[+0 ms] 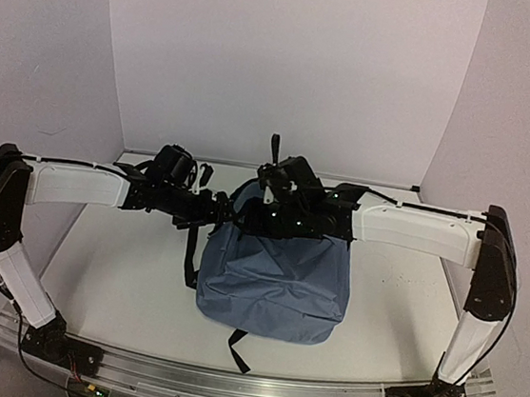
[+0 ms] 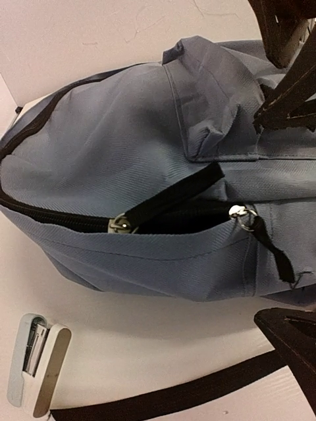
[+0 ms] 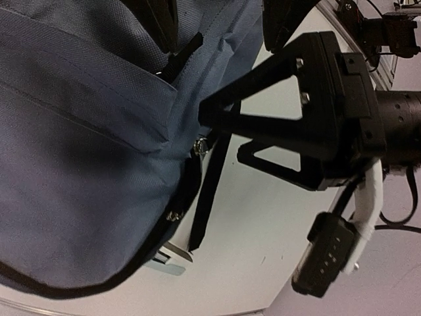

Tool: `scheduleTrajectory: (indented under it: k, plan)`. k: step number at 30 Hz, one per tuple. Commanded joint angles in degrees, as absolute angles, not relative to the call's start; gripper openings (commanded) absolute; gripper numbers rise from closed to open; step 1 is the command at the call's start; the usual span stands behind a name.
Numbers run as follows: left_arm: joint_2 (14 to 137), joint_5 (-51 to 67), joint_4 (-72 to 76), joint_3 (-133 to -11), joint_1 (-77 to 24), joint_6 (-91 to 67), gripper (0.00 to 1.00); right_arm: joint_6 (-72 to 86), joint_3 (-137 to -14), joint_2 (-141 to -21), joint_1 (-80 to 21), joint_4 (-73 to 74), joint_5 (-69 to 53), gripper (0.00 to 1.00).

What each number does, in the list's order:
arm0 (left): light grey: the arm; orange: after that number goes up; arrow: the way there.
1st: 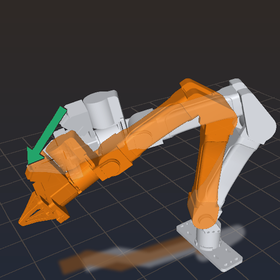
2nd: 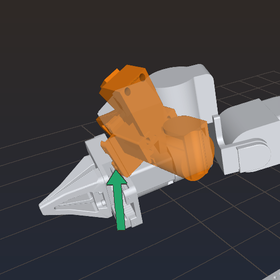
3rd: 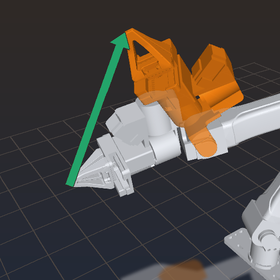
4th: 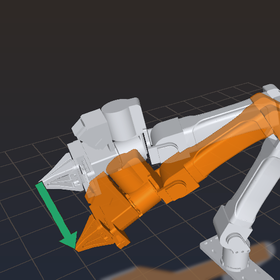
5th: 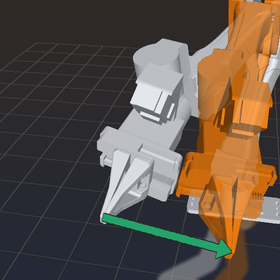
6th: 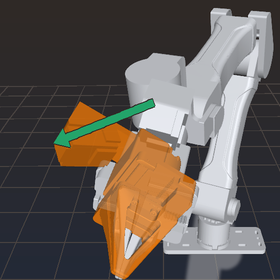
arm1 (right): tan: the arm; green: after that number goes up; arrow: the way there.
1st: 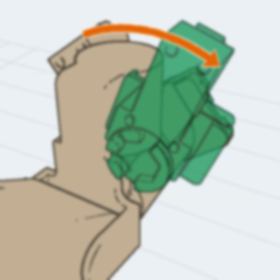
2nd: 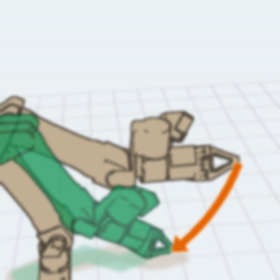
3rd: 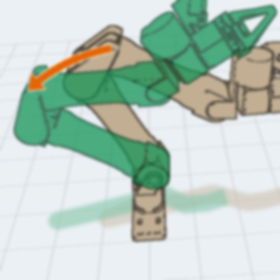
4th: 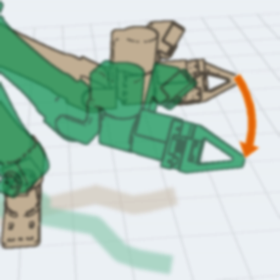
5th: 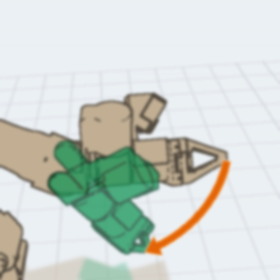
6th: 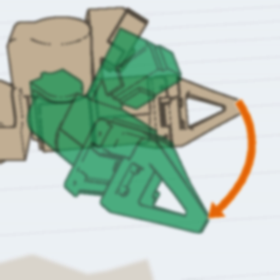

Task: Pack the student bag
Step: Unzip the student bag at the center of the board.

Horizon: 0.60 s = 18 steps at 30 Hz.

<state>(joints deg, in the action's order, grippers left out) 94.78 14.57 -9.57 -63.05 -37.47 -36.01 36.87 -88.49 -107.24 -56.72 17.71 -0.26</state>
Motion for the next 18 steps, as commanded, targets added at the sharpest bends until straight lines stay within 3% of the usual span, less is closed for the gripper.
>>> scheduleTrajectory:
  k: [1, 6, 10, 18]
  plan:
    - [98.55, 17.35, -4.75, -67.43, -37.41, -34.84, 0.94, 40.92, -86.8, -107.76, -57.23, 16.46, 1.4, 0.36]
    - [102.06, 20.44, -2.77, -68.48, -37.18, -34.98, 0.89, 42.12, -85.36, -108.41, -57.24, 15.86, 1.65, 0.32]
    - [102.74, 20.91, -1.17, -68.6, -37.09, -34.71, 0.69, 42.76, -84.15, -109.51, -57.26, 15.82, 2.36, 0.3]
    - [101.51, 24.82, 4.72, -65.28, -37.09, -33.03, 0.07, 43.92, -80.85, -107.65, -57.27, 15.91, 6.17, 0.3]
